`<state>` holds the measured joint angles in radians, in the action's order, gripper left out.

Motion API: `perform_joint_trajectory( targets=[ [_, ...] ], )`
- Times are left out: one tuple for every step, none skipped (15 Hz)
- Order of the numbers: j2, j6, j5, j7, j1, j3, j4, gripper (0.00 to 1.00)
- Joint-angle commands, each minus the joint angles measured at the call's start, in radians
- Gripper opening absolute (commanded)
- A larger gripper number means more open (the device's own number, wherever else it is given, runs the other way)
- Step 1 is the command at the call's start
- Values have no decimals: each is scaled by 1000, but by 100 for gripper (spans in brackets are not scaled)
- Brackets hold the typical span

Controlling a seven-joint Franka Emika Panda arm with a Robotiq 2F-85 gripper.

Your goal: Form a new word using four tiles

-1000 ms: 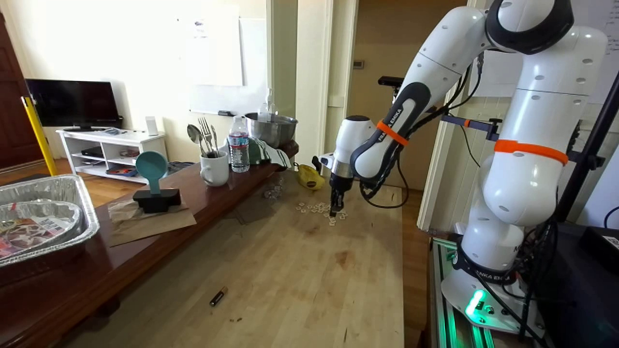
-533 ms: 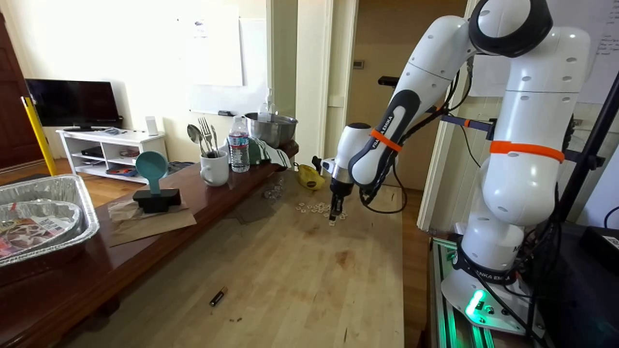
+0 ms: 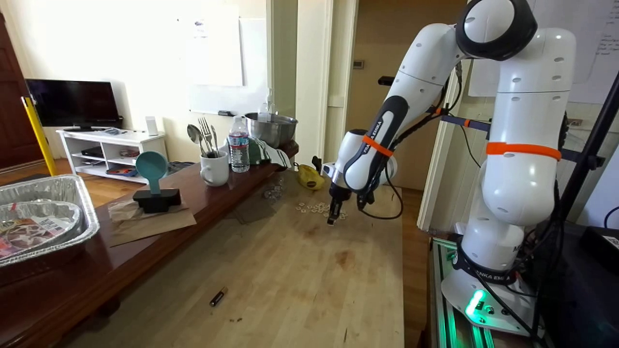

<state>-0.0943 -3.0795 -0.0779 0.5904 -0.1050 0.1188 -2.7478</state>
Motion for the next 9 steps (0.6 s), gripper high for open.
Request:
perform_joint_trajectory(
  targets=[
    [-25, -23, -93, 43, -27, -62, 0, 0],
    [-23, -17, -121, 48, -32, -80, 0, 0],
    [-19, -12, -155, 56, -37, -104, 0, 0],
    [-15, -6, -184, 55, -39, -123, 1, 0],
    [-17, -6, -209, 54, -39, -140, 5, 0],
    [-16, 1, -234, 55, -40, -159, 11, 0],
    [-19, 0, -252, 54, -39, -173, 15, 0],
    [-22, 1, -264, 53, -38, -185, 19, 0],
    [-27, -4, -265, 49, -35, -190, 20, 0]
  ],
)
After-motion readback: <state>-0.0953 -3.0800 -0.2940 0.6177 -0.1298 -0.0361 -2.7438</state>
